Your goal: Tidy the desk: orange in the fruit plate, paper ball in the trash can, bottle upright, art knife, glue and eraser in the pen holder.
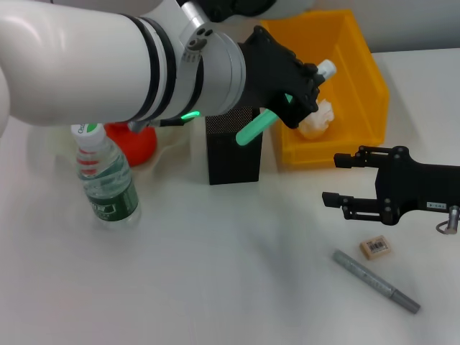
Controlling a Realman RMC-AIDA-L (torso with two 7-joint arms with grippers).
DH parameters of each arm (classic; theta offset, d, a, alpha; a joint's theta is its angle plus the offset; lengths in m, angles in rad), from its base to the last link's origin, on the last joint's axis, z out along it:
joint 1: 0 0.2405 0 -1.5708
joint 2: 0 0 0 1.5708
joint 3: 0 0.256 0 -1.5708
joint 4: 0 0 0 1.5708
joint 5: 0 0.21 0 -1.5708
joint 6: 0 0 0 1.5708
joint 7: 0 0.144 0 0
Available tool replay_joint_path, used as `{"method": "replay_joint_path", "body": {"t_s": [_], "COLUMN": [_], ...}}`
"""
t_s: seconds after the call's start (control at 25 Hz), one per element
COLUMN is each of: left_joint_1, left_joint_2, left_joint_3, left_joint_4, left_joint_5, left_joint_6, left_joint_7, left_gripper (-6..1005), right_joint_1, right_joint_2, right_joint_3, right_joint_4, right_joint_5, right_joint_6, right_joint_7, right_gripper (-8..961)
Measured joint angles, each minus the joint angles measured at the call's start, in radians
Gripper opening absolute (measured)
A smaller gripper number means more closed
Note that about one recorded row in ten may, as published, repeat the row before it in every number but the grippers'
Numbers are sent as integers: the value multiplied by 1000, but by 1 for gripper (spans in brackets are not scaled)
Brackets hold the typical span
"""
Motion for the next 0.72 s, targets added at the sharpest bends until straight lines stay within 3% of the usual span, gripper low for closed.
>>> {"method": "replay_joint_path", "body": {"t_s": [0.4,0.72], "left_joint_1": [11,10], "left_joint_2": [1,1], "left_joint_3": [-2,-48], "left_joint_4": [-54,-145], "left_joint_5": [-2,-159], "left_joint_6": [-104,-195], "left_joint_7": [29,180], "left_gripper": [84,86], "right_joint_1": [0,-1], "right_joint_2": [0,0], "right_joint_3": [0,0], "right_joint_4": [0,0], "right_joint_5": [0,0], "right_joint_6": [0,0], "right_joint_7": [0,0], "right_gripper": [688,688]}}
